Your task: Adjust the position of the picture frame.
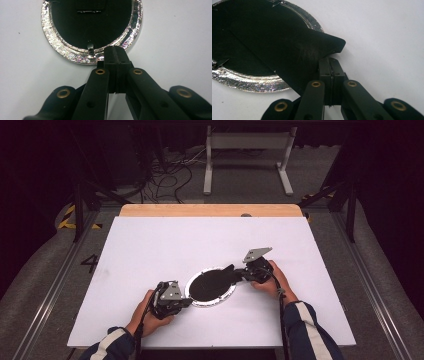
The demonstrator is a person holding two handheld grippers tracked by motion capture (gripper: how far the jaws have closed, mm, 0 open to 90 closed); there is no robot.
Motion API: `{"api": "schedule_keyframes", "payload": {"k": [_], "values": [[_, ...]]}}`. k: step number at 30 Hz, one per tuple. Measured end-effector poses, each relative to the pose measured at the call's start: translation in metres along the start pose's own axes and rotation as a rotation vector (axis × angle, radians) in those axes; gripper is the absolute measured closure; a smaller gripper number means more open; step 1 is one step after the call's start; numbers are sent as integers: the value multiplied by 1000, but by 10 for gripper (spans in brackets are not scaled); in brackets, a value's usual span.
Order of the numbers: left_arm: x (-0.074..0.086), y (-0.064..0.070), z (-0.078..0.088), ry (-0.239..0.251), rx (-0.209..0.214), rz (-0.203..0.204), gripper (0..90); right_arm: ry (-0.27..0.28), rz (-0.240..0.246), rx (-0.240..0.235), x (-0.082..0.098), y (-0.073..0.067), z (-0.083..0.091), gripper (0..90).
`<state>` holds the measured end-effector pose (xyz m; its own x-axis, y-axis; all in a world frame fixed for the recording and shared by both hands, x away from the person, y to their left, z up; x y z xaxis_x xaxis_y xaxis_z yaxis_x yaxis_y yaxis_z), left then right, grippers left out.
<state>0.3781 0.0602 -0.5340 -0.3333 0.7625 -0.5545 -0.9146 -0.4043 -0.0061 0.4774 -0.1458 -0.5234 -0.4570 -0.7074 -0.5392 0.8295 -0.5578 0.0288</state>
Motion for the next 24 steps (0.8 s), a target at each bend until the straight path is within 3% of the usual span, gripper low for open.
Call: {"api": "schedule_keyframes", "payload": {"k": [3, 8, 17, 20, 24], "values": [[0, -3, 0, -9, -26, -7, 900, 0, -27, -4, 5, -2, 3, 900], [-2, -9, -1, -6, -32, 1, 900, -11, -29, 37, 13, -7, 9, 900], [-4, -18, -3, 8, -35, 28, 898, 14, -66, 47, 28, -15, 18, 900], [-4, -14, -2, 1, -34, 28, 885, 14, -57, 61, 29, -17, 19, 900], [-5, 5, 2, 13, 27, -11, 864, 33, -65, 70, 30, -18, 19, 900]]}}
Point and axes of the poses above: each handheld gripper's, and its own axes: z roughly backward along the jaws, x roughly out of its underside, y roughly to its right, the point moved 10 cm from there along -z, roughly forward along the jaws, and after that the axes turned 11 degrees about -y, right-handed, at the moved point
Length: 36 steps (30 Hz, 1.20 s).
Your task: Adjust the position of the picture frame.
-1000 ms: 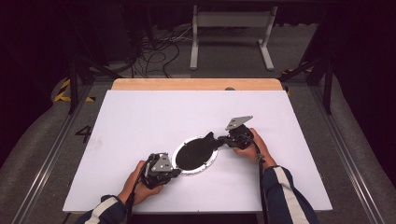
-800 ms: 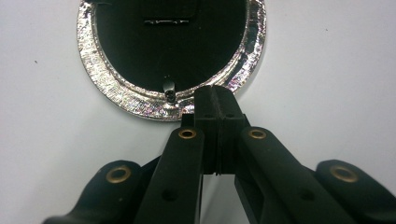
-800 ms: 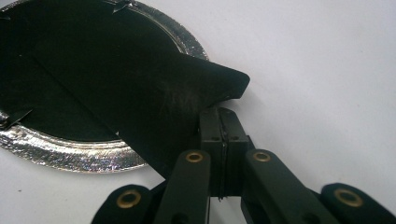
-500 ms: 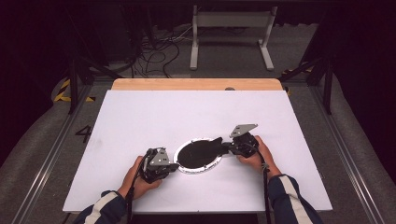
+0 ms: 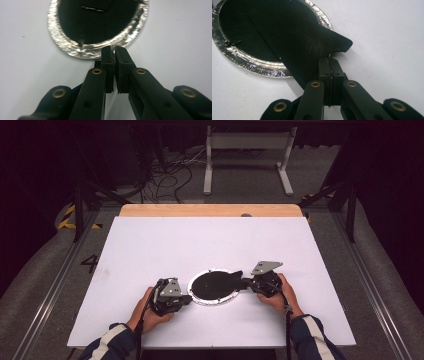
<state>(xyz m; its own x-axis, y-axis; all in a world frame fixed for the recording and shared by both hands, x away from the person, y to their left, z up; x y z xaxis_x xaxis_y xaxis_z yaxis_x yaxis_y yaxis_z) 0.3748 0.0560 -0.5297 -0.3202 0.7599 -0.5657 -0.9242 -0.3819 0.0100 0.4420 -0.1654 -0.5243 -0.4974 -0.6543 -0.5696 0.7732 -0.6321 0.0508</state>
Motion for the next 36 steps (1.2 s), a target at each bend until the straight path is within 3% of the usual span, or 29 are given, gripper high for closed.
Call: {"api": "schedule_keyframes", "payload": {"k": [5, 10, 13, 22, 36], "values": [[-3, 11, -8, -20, -4, -33, 848, 7, -4, -4, 0, 0, 0, 900], [-9, 4, -12, 3, -27, -11, 854, 9, -8, 3, 0, 0, 0, 900], [-9, -1, -12, -4, -43, -16, 887, -1, -7, 13, 2, -2, 1, 900], [-12, -20, -13, 7, -75, 18, 898, -1, -9, 46, 10, -10, 7, 900], [-18, -43, -17, 23, -116, 34, 898, -5, -20, 27, 18, -26, 14, 900]]}}
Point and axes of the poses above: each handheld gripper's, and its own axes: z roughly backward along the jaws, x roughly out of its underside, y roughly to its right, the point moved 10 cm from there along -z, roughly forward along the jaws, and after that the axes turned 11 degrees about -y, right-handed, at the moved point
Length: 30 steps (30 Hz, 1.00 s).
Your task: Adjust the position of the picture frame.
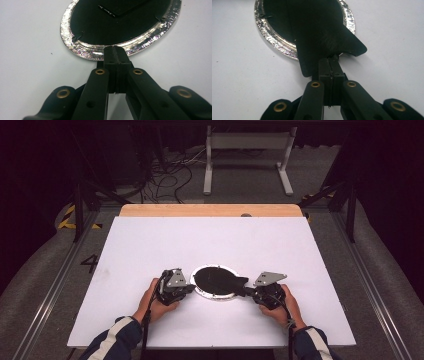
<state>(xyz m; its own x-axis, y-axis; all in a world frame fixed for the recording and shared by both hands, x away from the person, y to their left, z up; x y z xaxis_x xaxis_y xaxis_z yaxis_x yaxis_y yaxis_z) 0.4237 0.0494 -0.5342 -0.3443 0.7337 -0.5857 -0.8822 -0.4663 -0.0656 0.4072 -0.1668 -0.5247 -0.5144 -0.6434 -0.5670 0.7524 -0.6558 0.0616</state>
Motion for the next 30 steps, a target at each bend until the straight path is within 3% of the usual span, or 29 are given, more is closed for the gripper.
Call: {"api": "schedule_keyframes", "payload": {"k": [8, 15, 19, 23, 25, 27, 30], "values": [[-5, -9, -4, 8, -7, 27, 897, -1, -1, -7, 2, -5, 1, 900], [-10, -19, -8, -1, -12, 27, 897, -9, -8, -15, 2, -12, 2, 900], [-10, -21, -8, -8, -18, 30, 898, -13, -4, 7, 2, -14, 2, 900], [-9, -17, -7, -10, -13, 21, 896, -15, 6, 11, 1, -15, 2, 900], [-8, -11, -5, -14, 9, 13, 897, -9, 6, 8, 2, -15, 2, 900], [-5, 1, -2, -26, 48, -22, 896, -4, 9, 3, 2, -15, 2, 900], [-6, 7, -2, -36, 20, -52, 894, 1, 3, -2, 3, -16, 2, 900]]}}
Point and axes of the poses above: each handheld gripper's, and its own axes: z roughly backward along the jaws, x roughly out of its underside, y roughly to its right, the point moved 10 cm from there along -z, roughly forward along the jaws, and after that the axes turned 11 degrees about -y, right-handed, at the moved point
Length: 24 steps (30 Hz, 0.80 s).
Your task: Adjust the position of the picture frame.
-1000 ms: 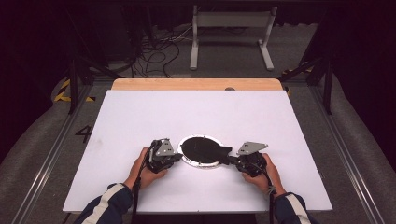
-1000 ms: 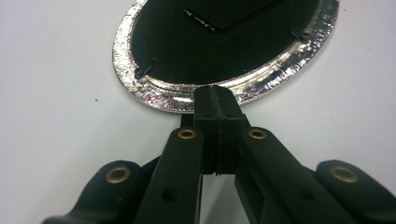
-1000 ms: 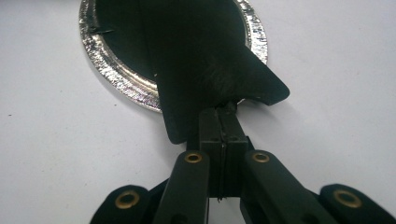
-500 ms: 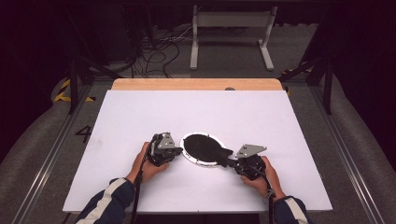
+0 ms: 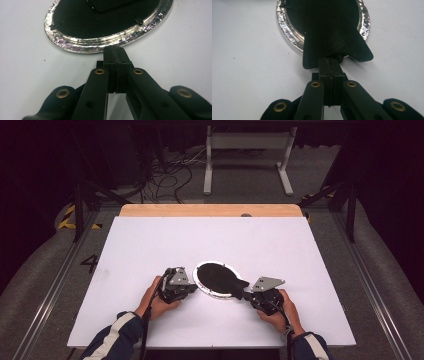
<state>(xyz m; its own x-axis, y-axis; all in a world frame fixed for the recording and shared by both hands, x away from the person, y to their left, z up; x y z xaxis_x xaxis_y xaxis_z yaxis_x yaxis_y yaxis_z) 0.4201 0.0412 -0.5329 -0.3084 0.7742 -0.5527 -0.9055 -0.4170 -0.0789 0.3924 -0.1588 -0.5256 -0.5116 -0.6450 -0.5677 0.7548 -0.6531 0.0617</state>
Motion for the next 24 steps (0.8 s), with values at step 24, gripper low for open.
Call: {"api": "schedule_keyframes", "payload": {"k": [24], "values": [[-15, -15, -11, 3, -36, 9, 870, -16, 44, 6, -3, -25, 2, 900]]}}
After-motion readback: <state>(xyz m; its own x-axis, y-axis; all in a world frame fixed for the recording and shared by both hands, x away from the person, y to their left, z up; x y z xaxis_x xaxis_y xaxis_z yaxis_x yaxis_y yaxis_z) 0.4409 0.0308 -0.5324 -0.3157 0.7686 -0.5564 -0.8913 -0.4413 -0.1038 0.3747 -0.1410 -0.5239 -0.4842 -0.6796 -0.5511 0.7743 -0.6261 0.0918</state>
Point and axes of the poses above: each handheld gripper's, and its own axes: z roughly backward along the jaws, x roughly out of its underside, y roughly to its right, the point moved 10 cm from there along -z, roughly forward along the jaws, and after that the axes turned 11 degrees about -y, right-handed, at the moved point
